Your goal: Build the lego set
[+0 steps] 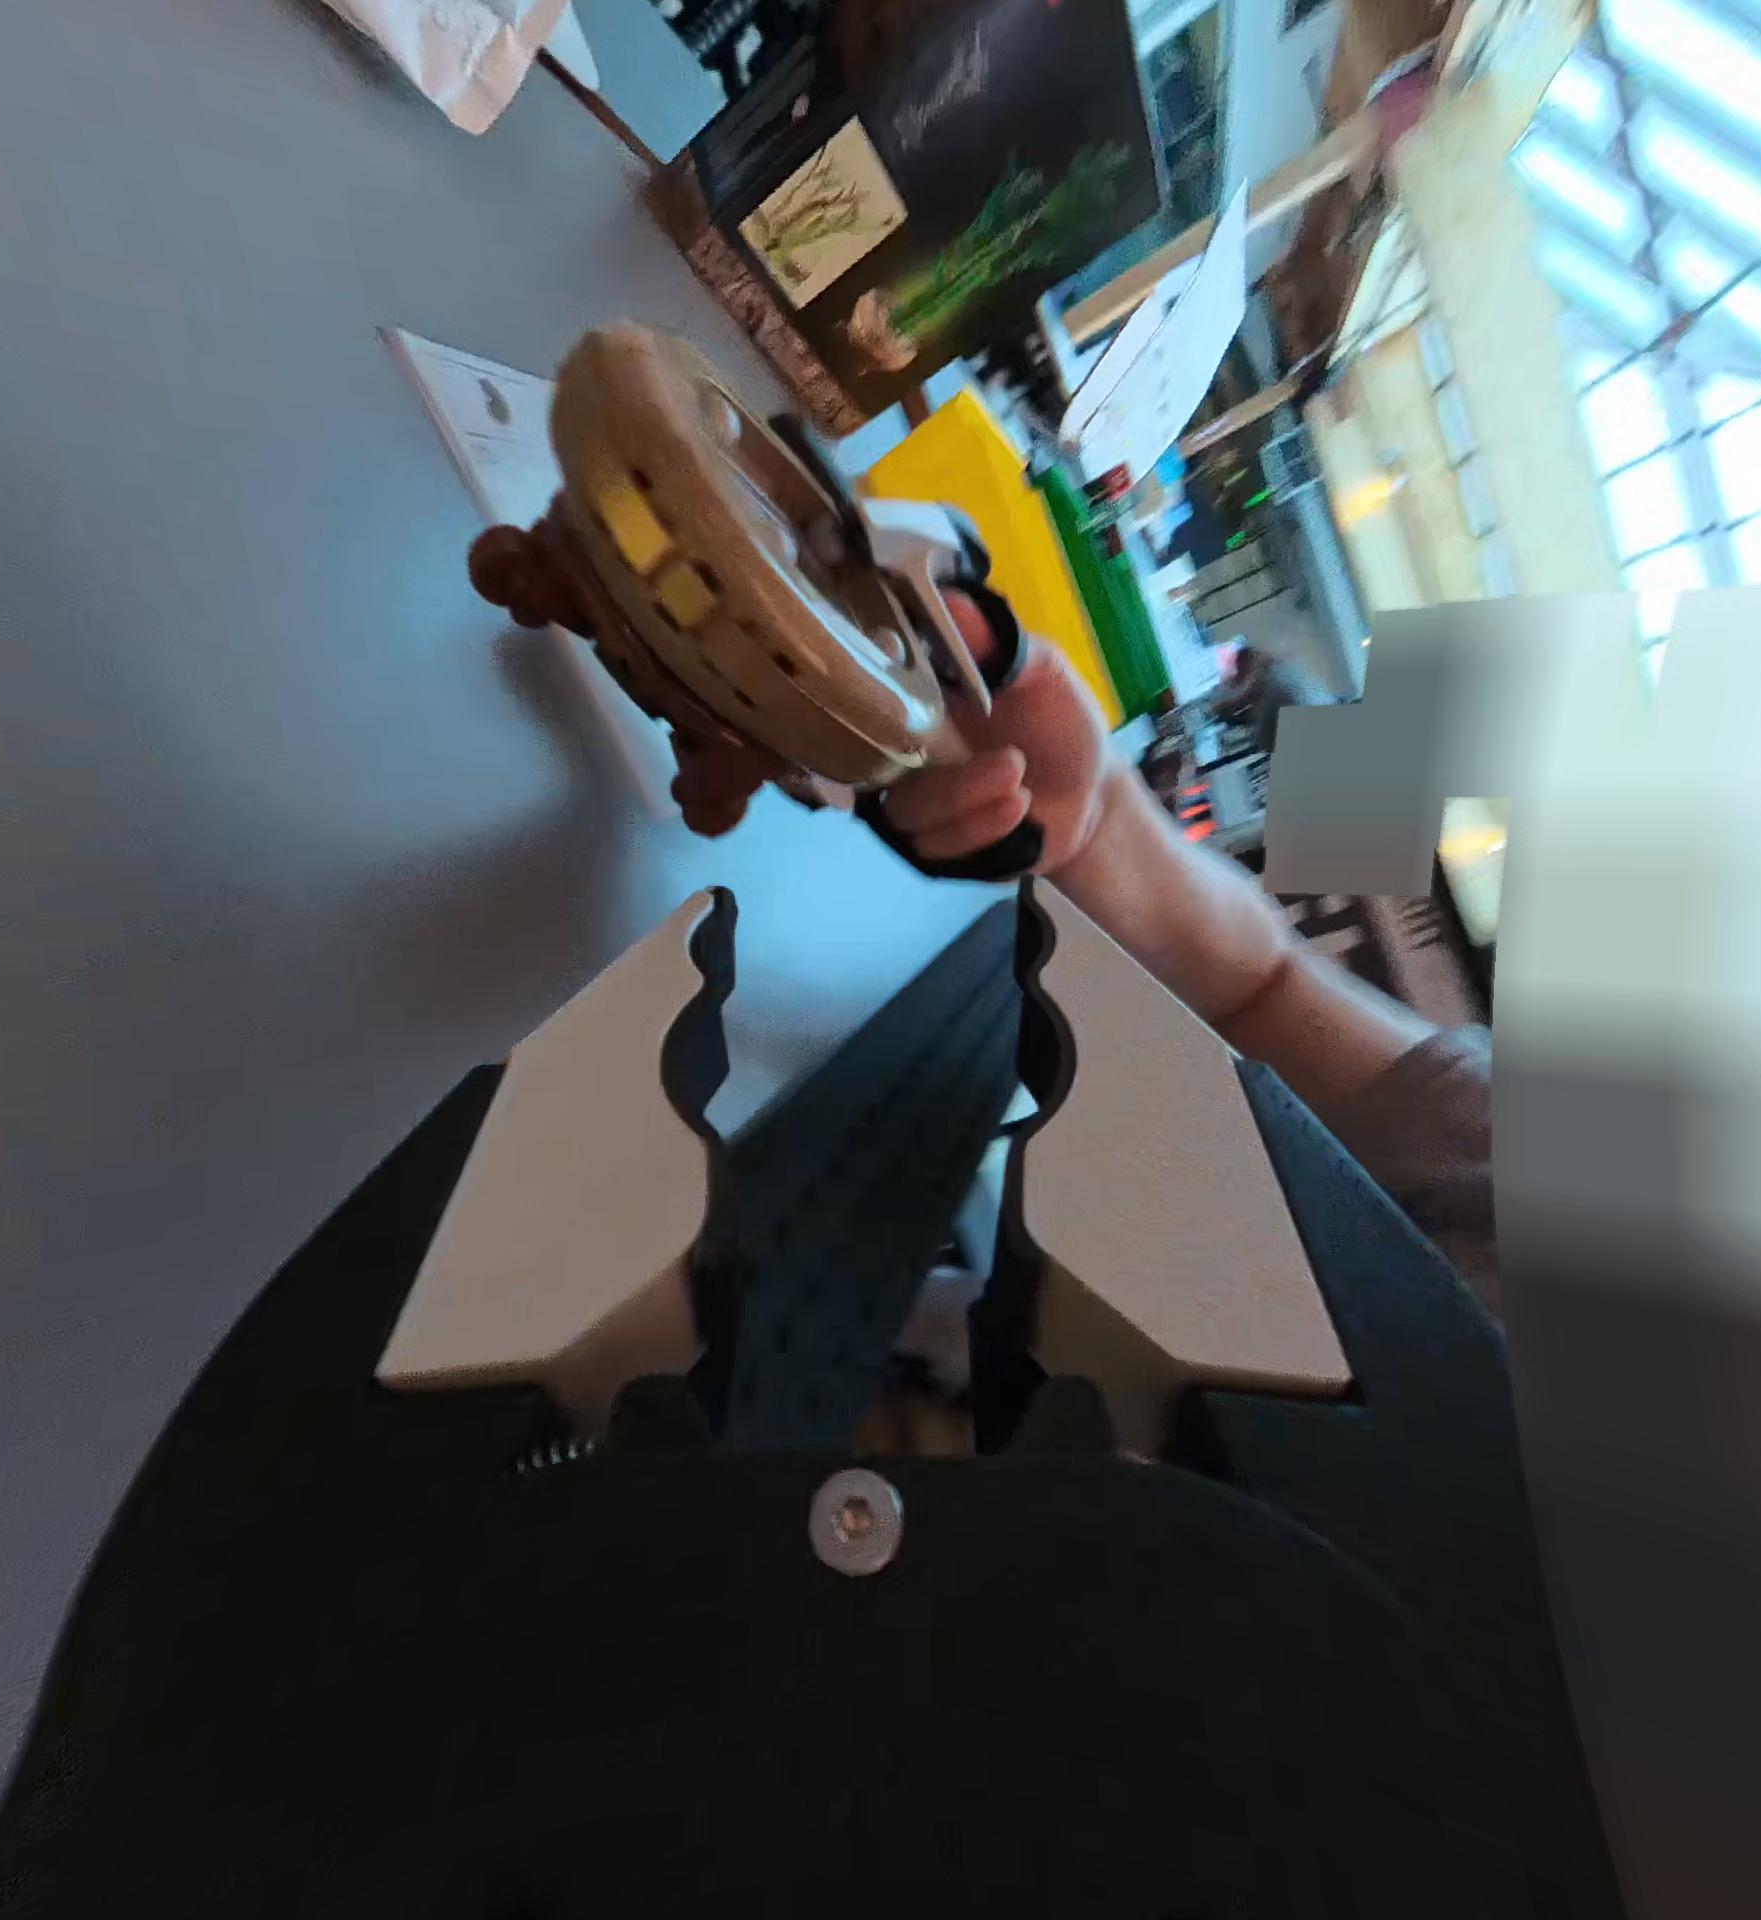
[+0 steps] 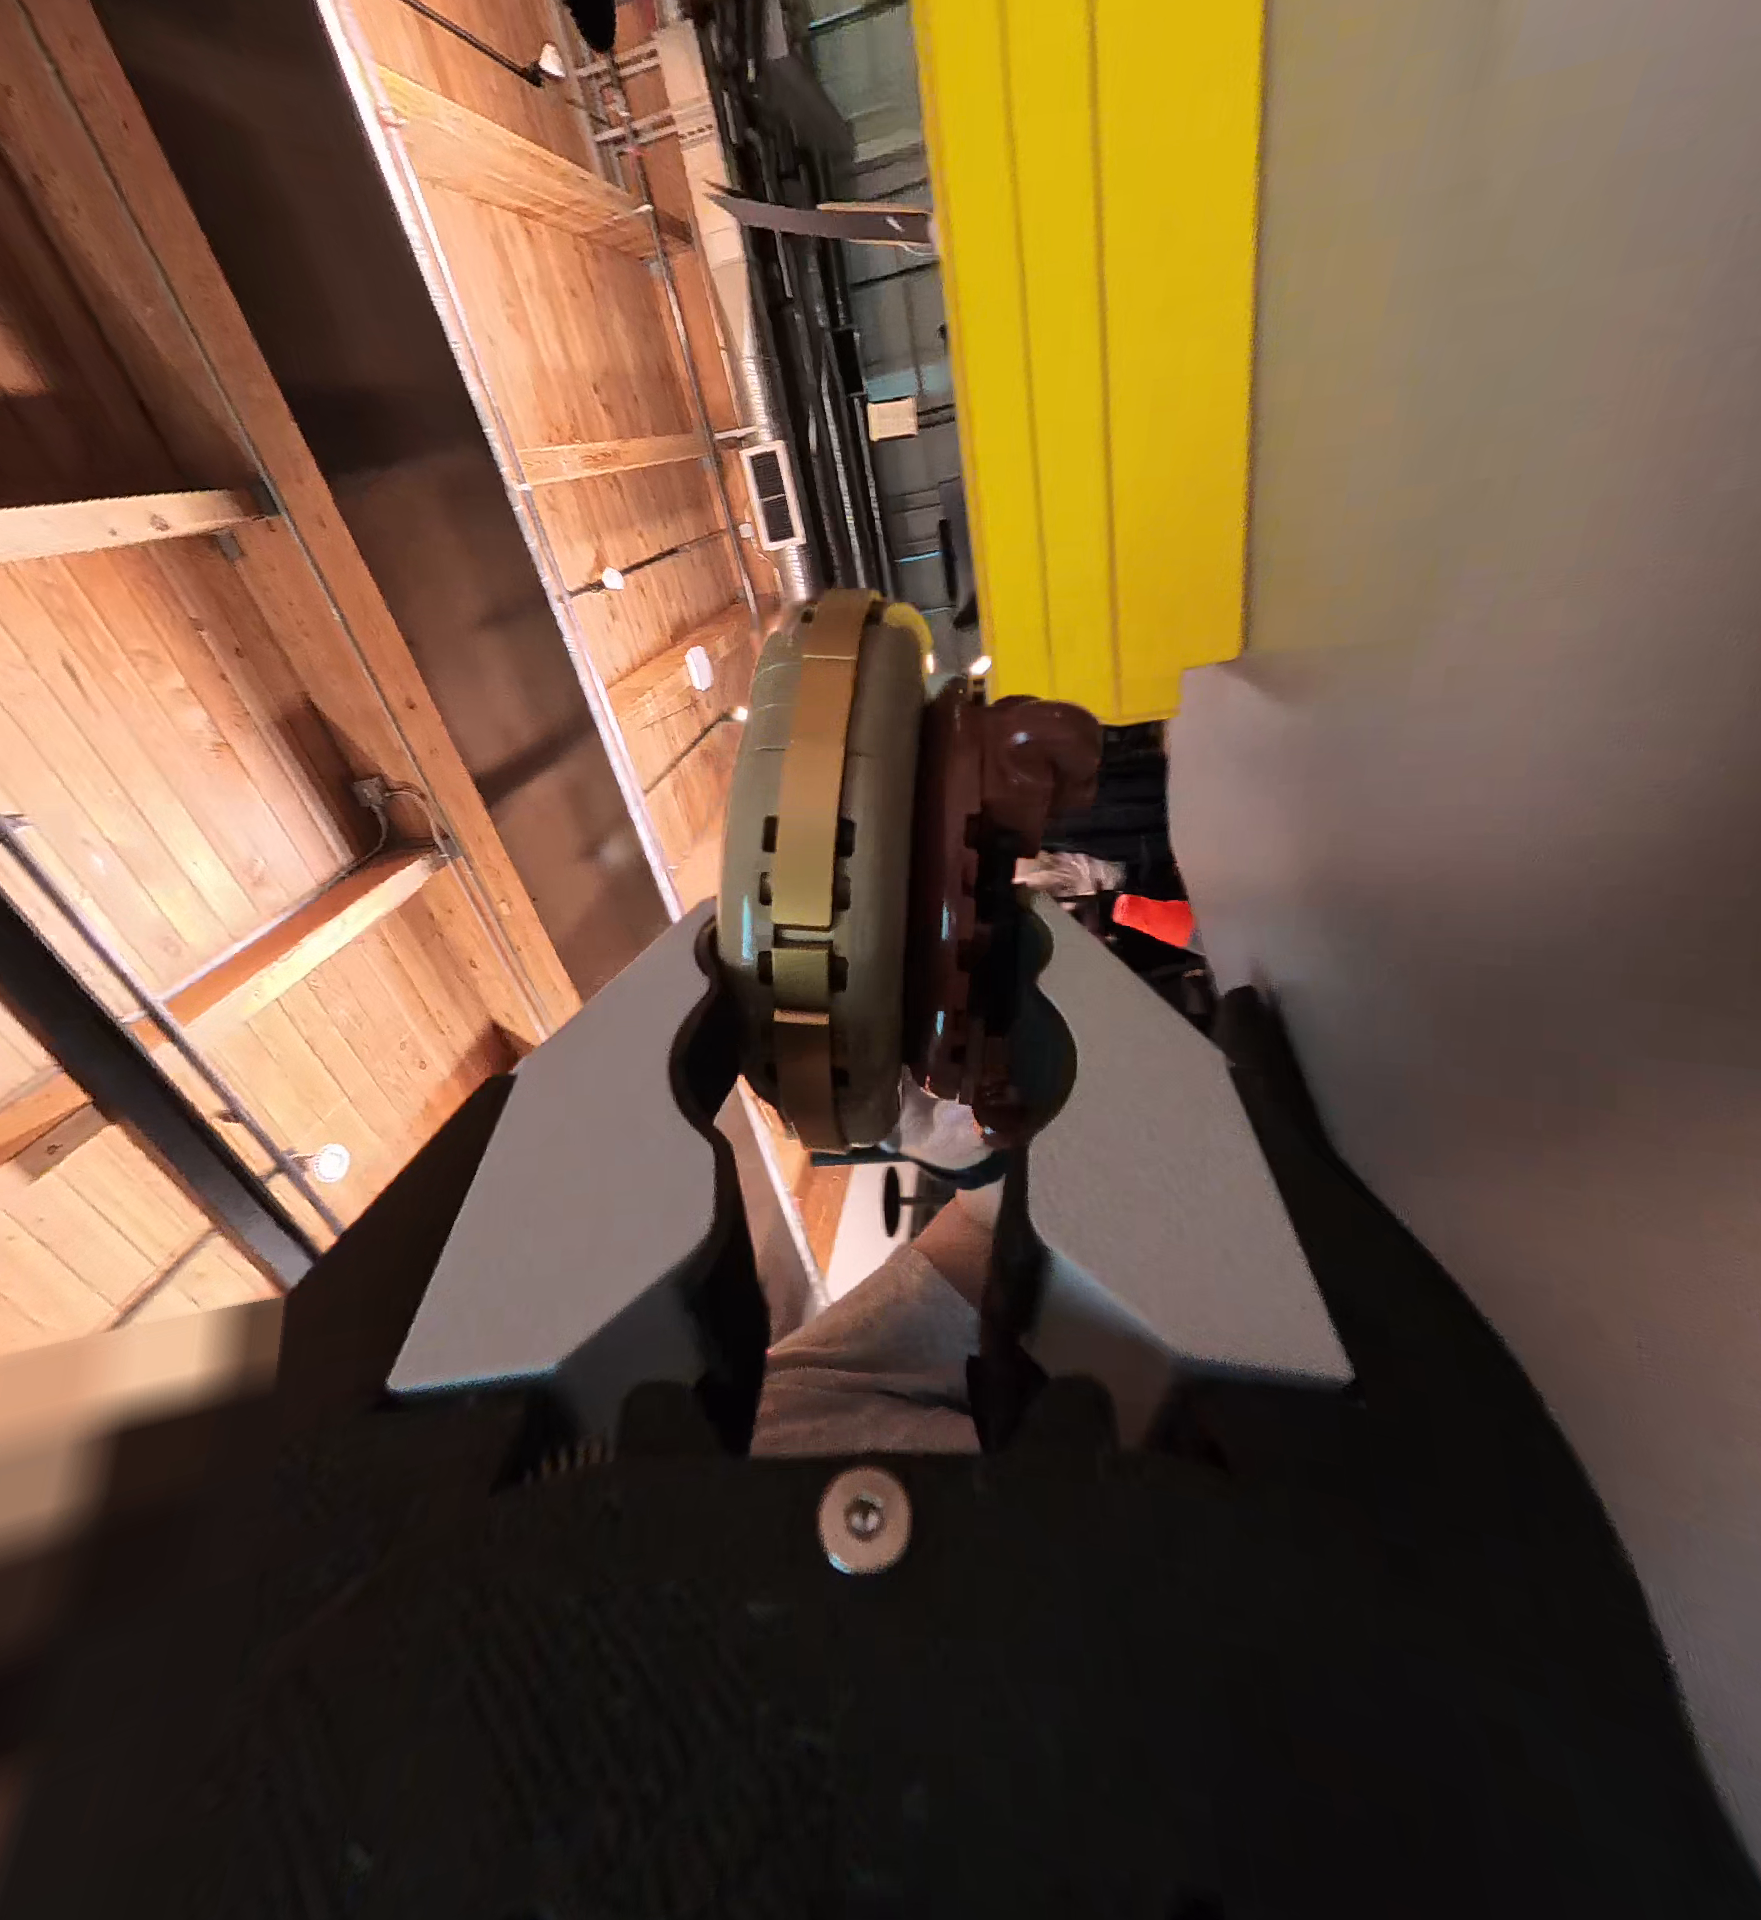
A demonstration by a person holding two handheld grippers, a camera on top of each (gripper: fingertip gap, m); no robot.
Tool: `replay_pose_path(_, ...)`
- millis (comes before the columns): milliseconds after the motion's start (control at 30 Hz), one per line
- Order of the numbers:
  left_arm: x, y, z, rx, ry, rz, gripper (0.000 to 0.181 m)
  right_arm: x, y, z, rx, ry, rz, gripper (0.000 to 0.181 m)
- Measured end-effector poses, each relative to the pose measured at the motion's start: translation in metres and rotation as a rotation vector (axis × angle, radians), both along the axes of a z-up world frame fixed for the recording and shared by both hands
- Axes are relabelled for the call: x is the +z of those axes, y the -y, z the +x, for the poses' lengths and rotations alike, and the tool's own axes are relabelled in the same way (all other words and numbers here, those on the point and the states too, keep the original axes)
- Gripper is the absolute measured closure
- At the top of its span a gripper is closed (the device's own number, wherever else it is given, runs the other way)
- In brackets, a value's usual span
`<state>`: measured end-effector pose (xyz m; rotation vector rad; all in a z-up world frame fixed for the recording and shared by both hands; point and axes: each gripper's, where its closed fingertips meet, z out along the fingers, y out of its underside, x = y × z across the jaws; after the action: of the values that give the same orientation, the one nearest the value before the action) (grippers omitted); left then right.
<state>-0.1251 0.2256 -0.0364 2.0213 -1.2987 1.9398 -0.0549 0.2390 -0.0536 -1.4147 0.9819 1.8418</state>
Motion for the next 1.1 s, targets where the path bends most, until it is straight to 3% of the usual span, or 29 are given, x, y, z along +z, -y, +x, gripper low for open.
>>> replay_pose_path(133, -0.024, -0.012, -0.010, -0.005, 0.040, 0.479, 0.123, -0.031, -0.008, -0.008, 0.076, 0.176, -0.051, 0.133)
replay_pose_path(233, -0.033, -0.035, 0.001, 0.033, 0.099, 0.942, 0.095, -0.040, -0.013, -0.017, 0.120, 0.219, -0.071, 0.133)
replay_pose_path(300, -0.042, -0.039, 0.010, -0.002, 0.091, 1.125, 0.077, -0.044, -0.016, -0.021, 0.144, 0.243, -0.085, 0.132)
replay_pose_path(400, -0.059, -0.028, 0.023, -0.117, 0.057, 1.137, 0.071, -0.049, -0.018, -0.025, 0.171, 0.264, -0.099, 0.132)
replay_pose_path(600, -0.063, -0.035, 0.038, -0.174, 0.068, 1.137, 0.060, -0.064, -0.021, -0.032, 0.235, 0.311, -0.125, 0.132)
replay_pose_path(867, -0.080, -0.036, 0.040, -0.268, 0.040, 1.153, 0.077, -0.068, -0.029, -0.037, 0.305, 0.338, -0.127, 0.131)
replay_pose_path(1100, -0.089, -0.031, 0.044, -0.304, 0.041, 1.129, 0.076, -0.077, -0.024, -0.039, 0.362, 0.452, -0.141, 0.120)
